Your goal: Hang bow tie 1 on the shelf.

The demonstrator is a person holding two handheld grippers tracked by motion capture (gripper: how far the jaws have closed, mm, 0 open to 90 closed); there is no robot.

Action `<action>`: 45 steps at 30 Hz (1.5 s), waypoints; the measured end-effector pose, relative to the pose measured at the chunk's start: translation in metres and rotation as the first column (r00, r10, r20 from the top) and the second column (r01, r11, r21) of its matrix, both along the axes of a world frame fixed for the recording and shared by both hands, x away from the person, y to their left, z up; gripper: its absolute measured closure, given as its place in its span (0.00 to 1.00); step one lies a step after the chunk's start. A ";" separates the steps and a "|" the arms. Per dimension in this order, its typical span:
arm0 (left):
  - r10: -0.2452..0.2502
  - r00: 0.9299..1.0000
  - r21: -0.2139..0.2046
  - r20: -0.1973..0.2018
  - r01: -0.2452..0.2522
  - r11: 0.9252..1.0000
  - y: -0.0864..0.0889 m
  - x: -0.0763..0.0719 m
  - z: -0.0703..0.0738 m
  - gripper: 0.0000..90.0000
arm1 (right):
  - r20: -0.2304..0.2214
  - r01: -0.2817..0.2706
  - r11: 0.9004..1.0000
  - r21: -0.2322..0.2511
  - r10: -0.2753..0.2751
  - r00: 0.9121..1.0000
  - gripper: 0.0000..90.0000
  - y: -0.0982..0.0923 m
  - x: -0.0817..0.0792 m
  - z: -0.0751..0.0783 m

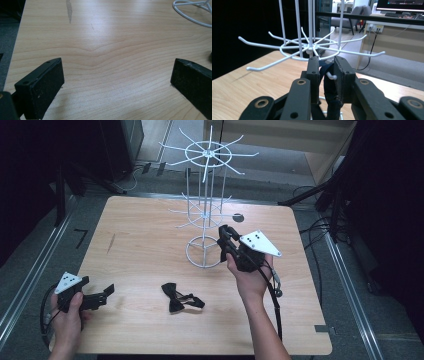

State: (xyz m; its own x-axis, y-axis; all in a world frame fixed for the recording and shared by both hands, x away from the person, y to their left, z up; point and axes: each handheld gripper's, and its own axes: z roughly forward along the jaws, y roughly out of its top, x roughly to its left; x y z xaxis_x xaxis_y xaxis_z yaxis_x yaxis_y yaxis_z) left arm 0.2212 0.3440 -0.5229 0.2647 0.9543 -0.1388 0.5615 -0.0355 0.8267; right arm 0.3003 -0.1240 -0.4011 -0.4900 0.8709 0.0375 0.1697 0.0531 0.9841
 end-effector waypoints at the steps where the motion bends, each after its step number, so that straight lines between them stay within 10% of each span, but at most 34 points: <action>1: 0.000 1.000 -0.001 0.000 0.000 1.000 0.000 0.000 0.000 0.00 | 0.000 -0.002 1.000 -0.005 0.002 1.000 0.85 0.001 0.001 -0.001; 19: -0.001 1.000 -0.004 -0.003 0.001 1.000 0.000 0.000 0.000 0.00 | -0.052 -0.015 1.000 0.016 0.016 0.999 0.71 0.004 0.020 -0.016; 45: -0.001 1.000 -0.004 -0.001 0.001 1.000 0.000 0.000 0.000 0.00 | -0.110 -0.034 0.999 0.005 0.034 0.993 0.50 -0.014 -0.006 -0.057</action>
State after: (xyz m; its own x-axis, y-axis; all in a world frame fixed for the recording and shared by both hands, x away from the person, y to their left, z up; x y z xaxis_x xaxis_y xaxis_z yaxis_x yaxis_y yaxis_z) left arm 0.2211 0.3441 -0.5228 0.2659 0.9533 -0.1432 0.5624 -0.0327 0.8262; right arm 0.2945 -0.1384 -0.4584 -0.5121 0.8535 0.0959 0.2754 0.0575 0.9596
